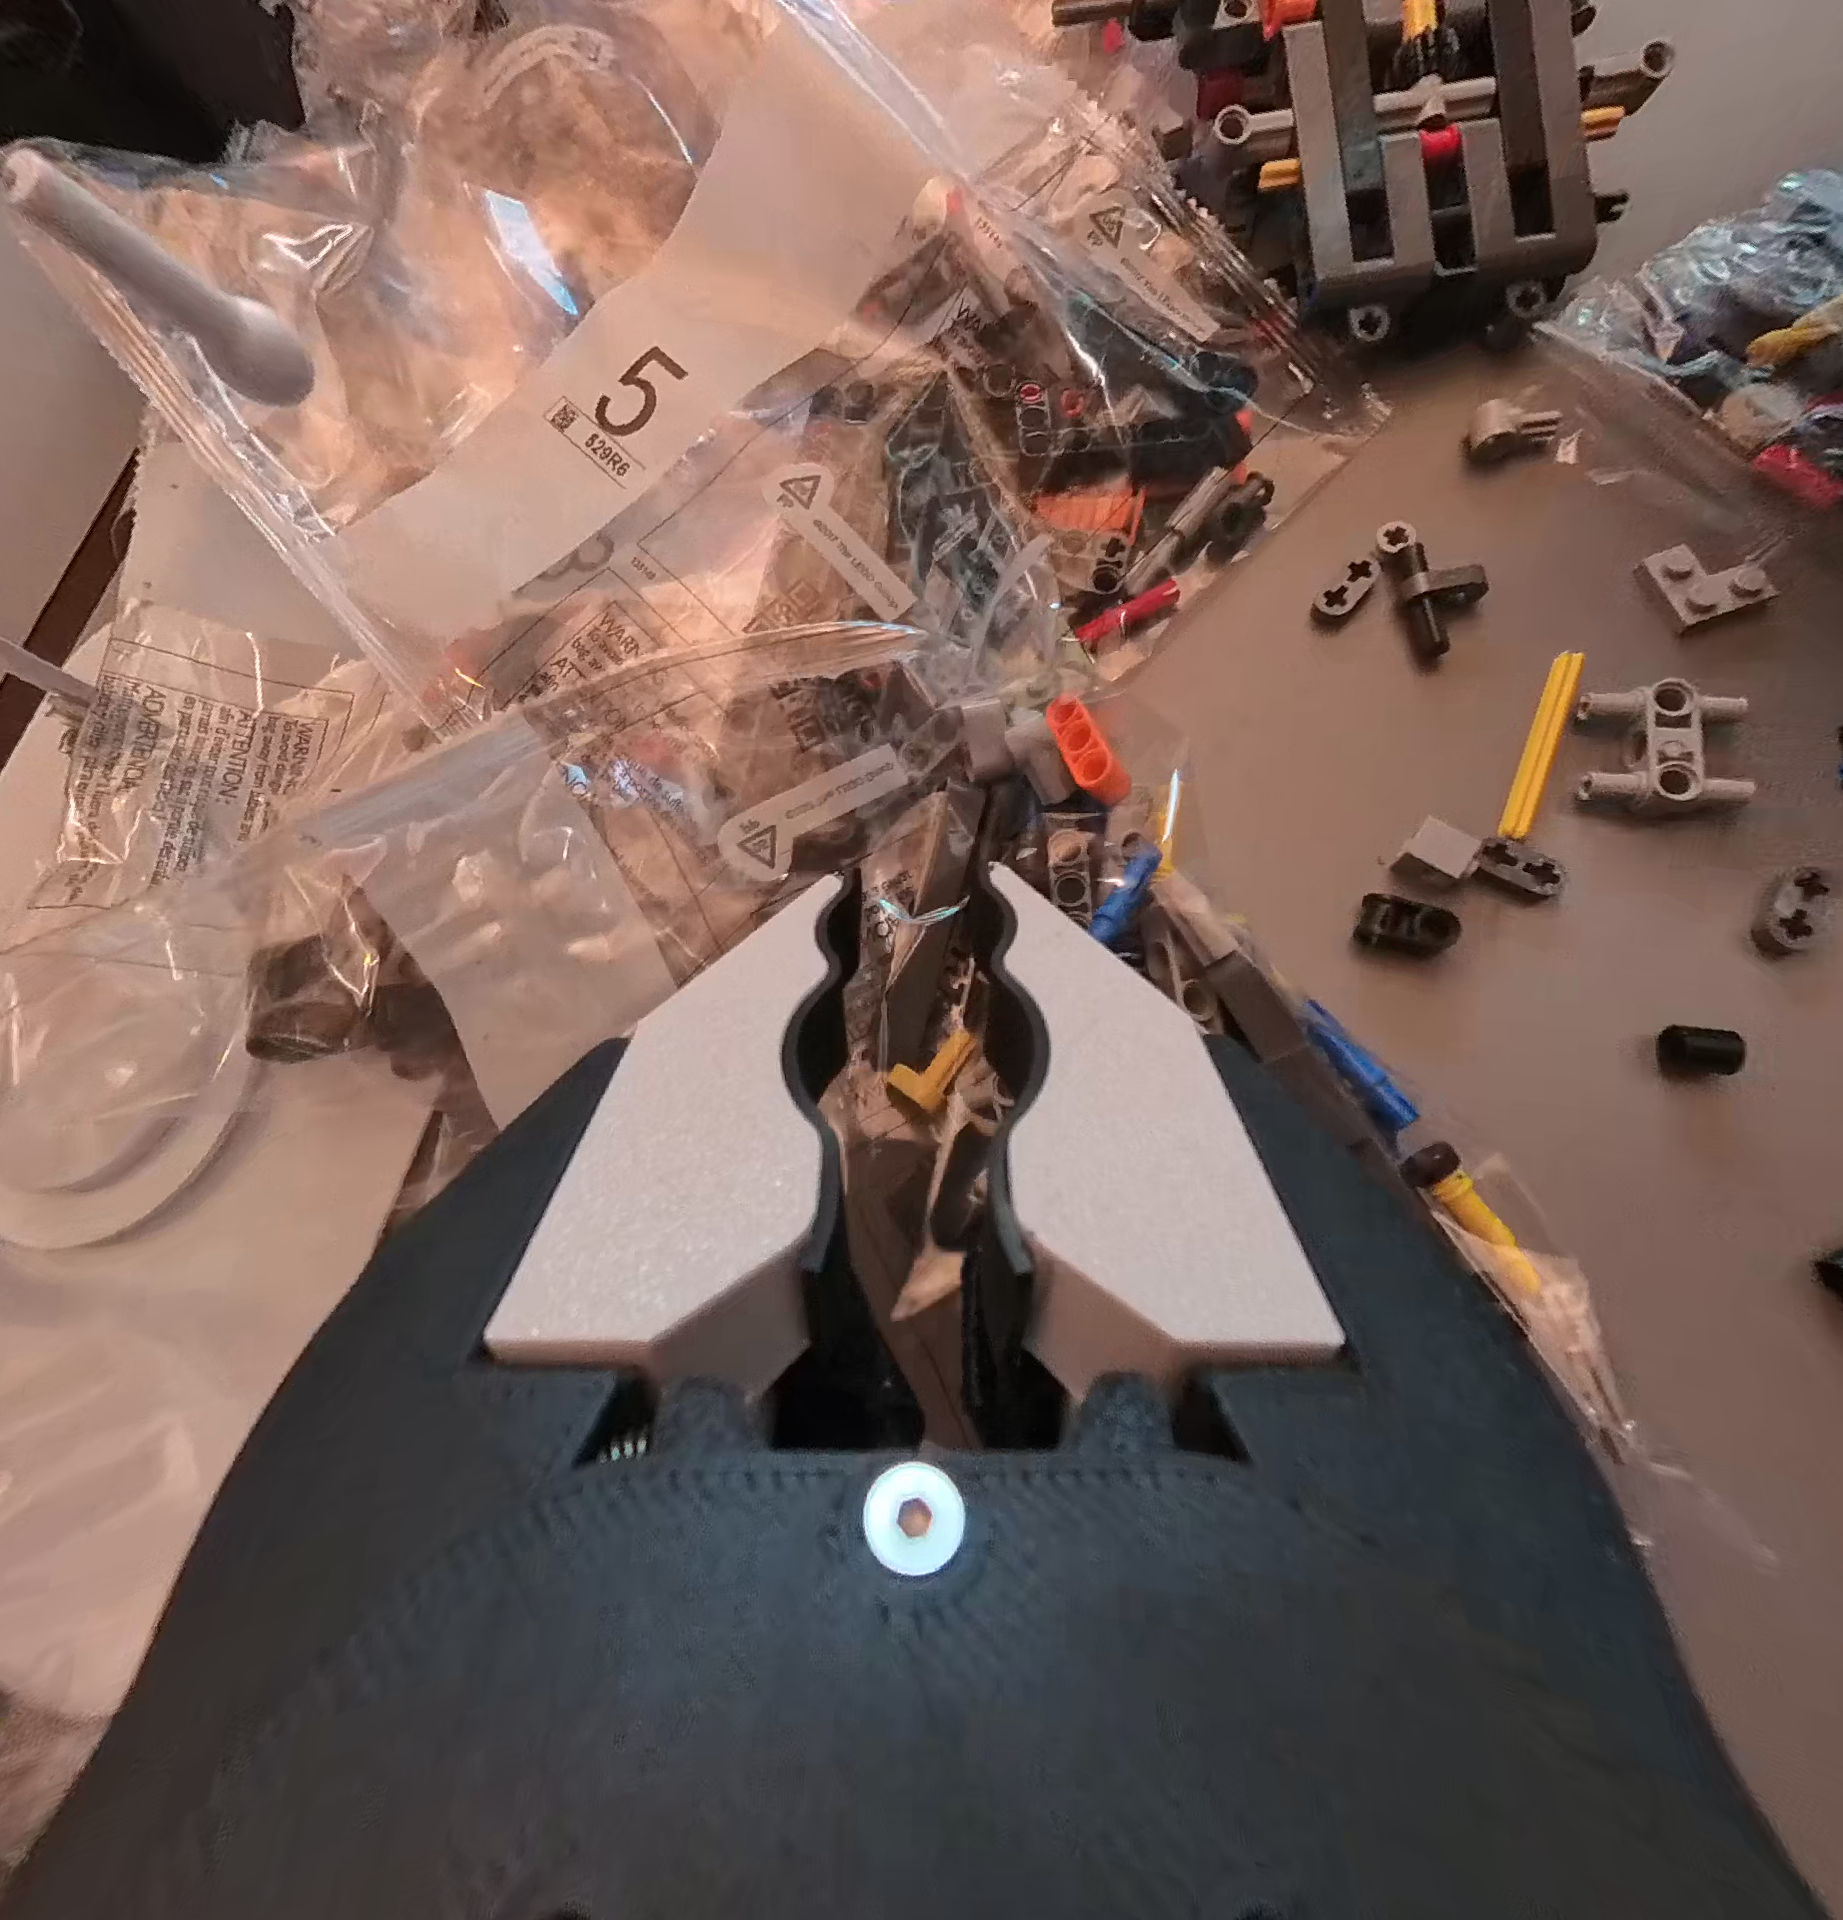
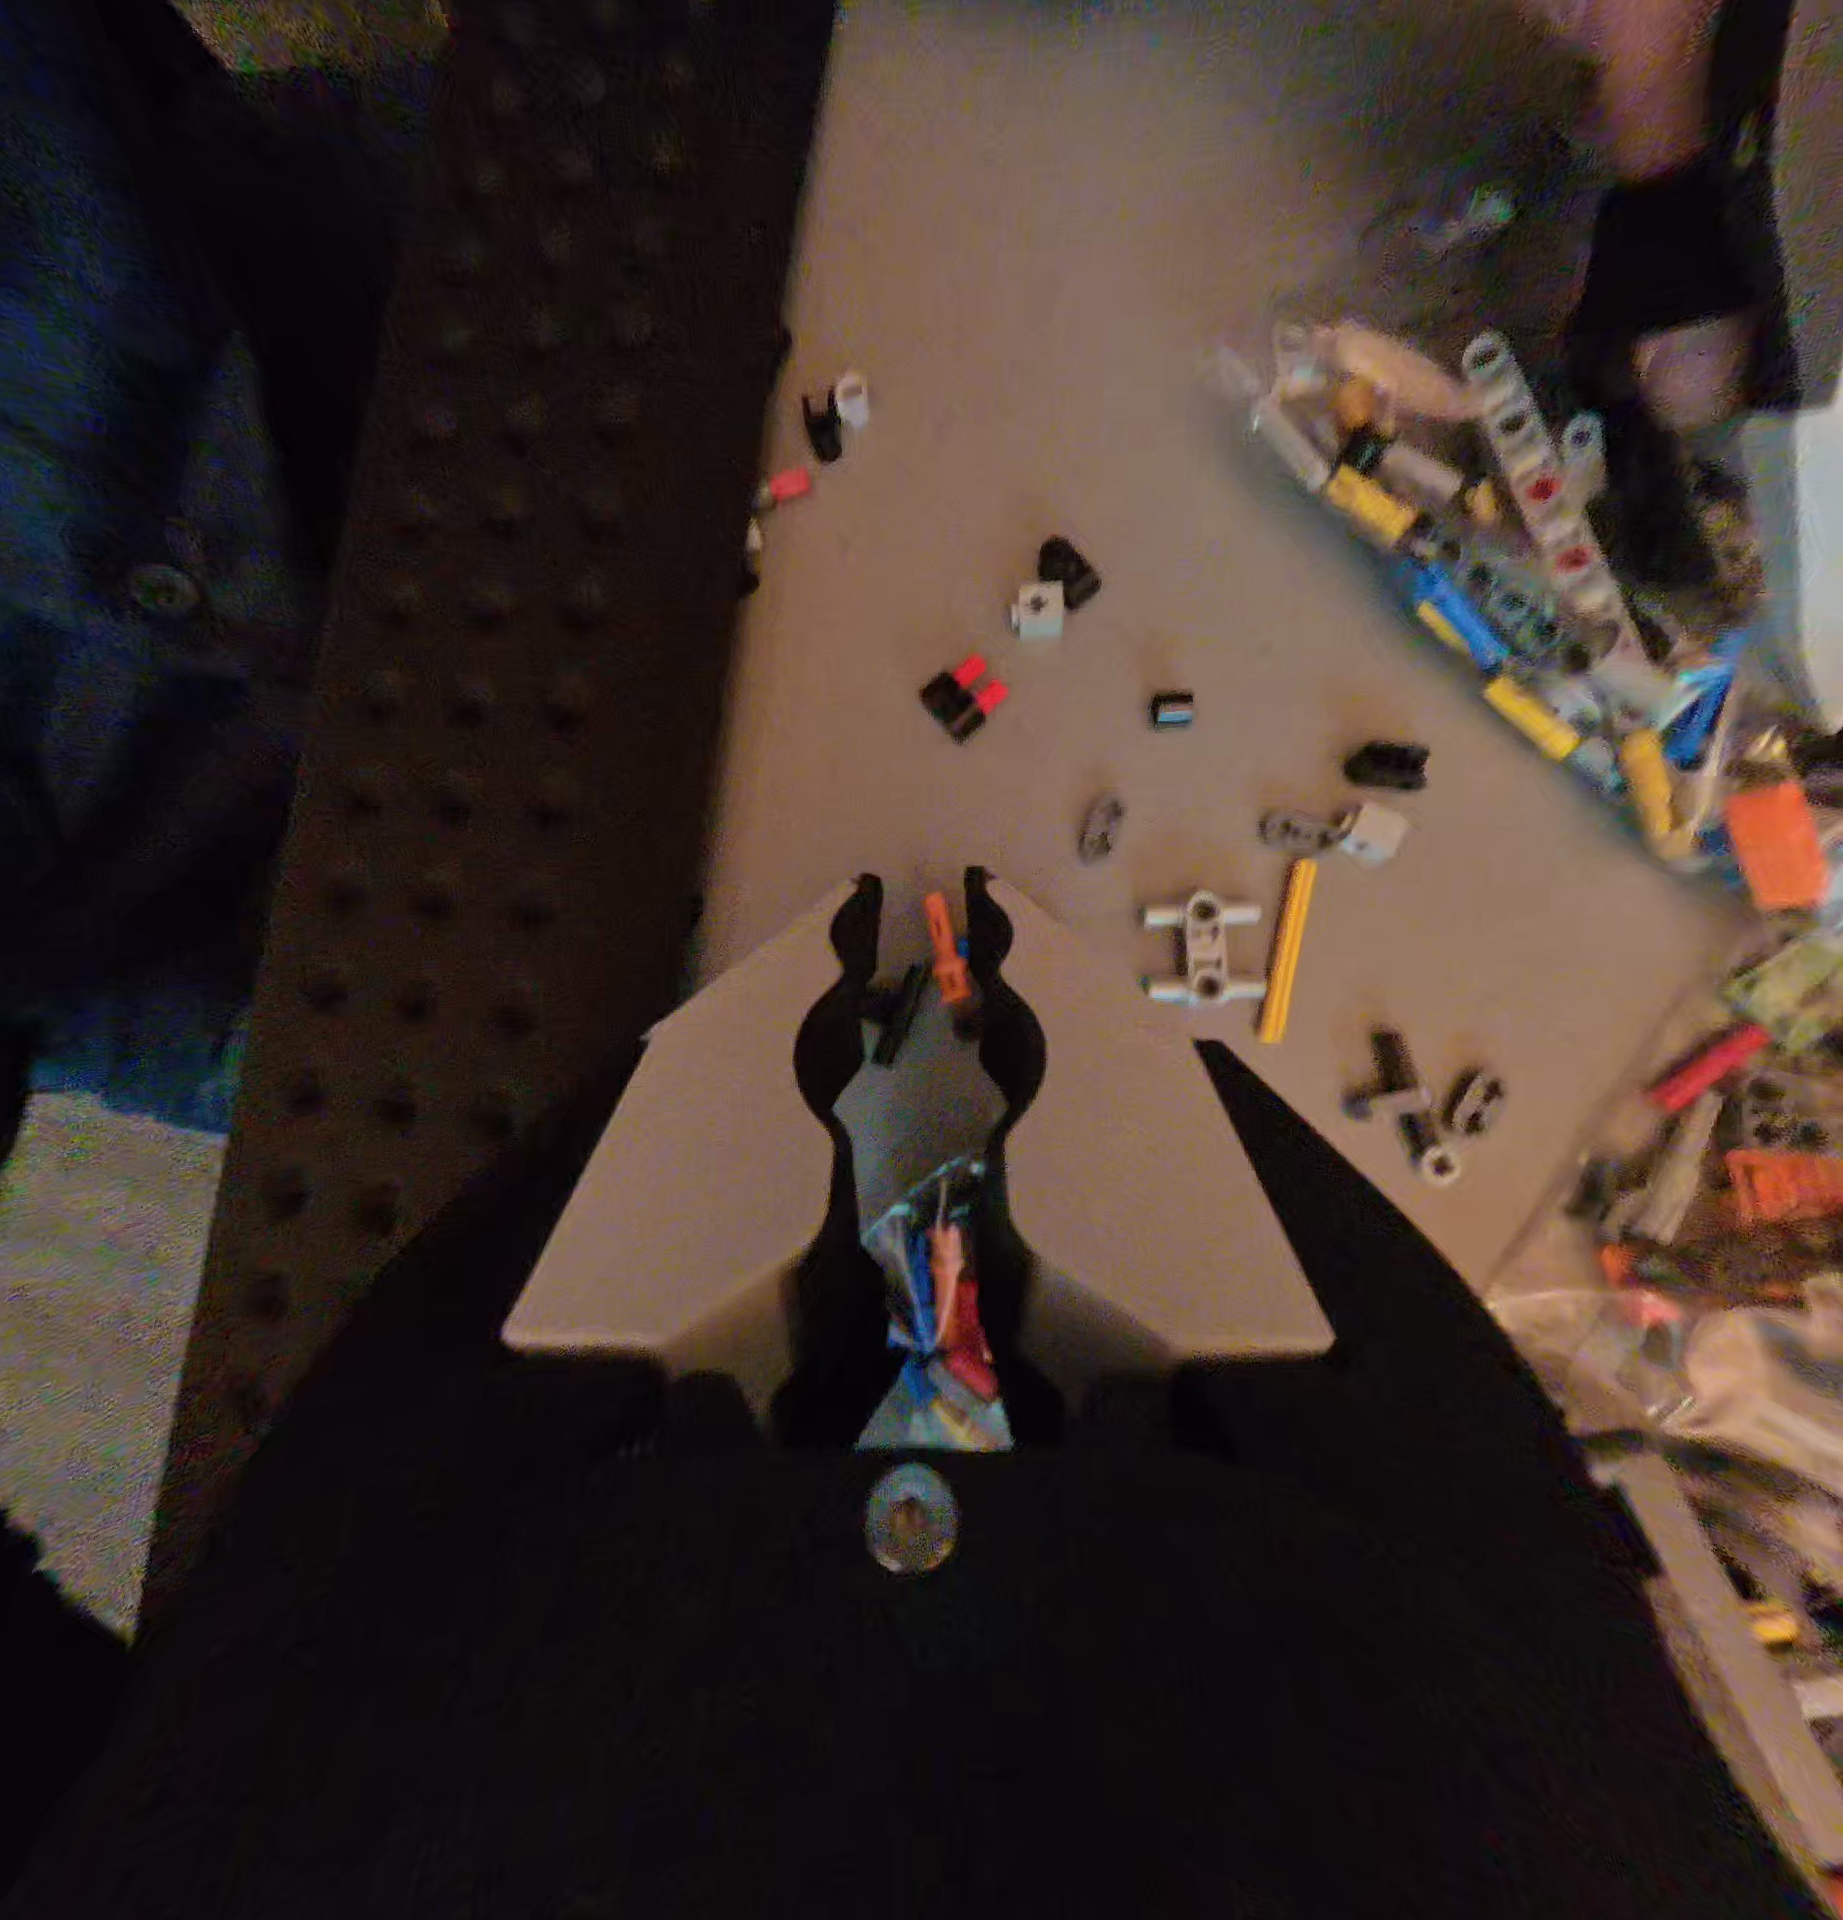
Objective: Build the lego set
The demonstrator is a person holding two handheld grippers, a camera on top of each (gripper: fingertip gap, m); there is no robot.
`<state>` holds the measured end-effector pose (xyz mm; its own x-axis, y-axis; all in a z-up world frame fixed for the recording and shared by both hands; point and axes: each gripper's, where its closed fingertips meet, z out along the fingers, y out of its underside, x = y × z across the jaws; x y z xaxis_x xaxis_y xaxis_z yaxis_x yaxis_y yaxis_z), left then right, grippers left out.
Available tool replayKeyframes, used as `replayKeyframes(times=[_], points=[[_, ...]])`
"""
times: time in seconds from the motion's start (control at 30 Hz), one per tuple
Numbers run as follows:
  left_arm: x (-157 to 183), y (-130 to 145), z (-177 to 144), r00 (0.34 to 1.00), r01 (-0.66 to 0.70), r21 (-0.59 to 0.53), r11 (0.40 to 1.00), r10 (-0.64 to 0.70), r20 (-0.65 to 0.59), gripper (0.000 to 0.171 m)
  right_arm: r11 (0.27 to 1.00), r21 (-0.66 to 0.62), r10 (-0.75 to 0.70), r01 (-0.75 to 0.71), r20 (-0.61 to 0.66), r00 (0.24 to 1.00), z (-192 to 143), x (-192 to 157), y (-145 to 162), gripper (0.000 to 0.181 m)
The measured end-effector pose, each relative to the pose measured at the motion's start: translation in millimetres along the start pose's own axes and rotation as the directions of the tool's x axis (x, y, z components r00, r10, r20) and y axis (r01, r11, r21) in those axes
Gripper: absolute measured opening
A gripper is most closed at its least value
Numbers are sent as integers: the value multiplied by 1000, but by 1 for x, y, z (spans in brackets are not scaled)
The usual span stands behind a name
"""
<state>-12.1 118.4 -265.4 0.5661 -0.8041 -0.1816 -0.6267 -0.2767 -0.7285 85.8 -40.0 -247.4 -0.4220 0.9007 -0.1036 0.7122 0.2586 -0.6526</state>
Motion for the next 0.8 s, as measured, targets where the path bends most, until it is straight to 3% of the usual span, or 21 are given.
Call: replayKeyframes(times=[0.17,0.27,0.33,0.5,0.57,0.8], points=[[1,-1,0,1000,-20,-4,1000,20,12,19,996,22,-91,91,3,996,43,-1,-42,17],[1,-1,0,1000,-12,4,1000,12,5,19,994,57,-99,92,126,987,65,-18,-67,17],[1,-1,1,1000,2,13,1000,-2,-3,19,992,42,-123,118,143,982,78,-22,-75,18],[2,-2,1,1000,-5,12,1000,5,-1,19,989,-26,-142,148,161,977,100,-25,-78,15],[3,-2,2,1000,-7,14,1000,7,-4,19,987,-25,-155,162,178,972,102,-29,-77,6],[3,-2,2,1000,-2,18,1000,2,-9,19,985,-71,-146,158,149,978,96,-17,-64,6]])
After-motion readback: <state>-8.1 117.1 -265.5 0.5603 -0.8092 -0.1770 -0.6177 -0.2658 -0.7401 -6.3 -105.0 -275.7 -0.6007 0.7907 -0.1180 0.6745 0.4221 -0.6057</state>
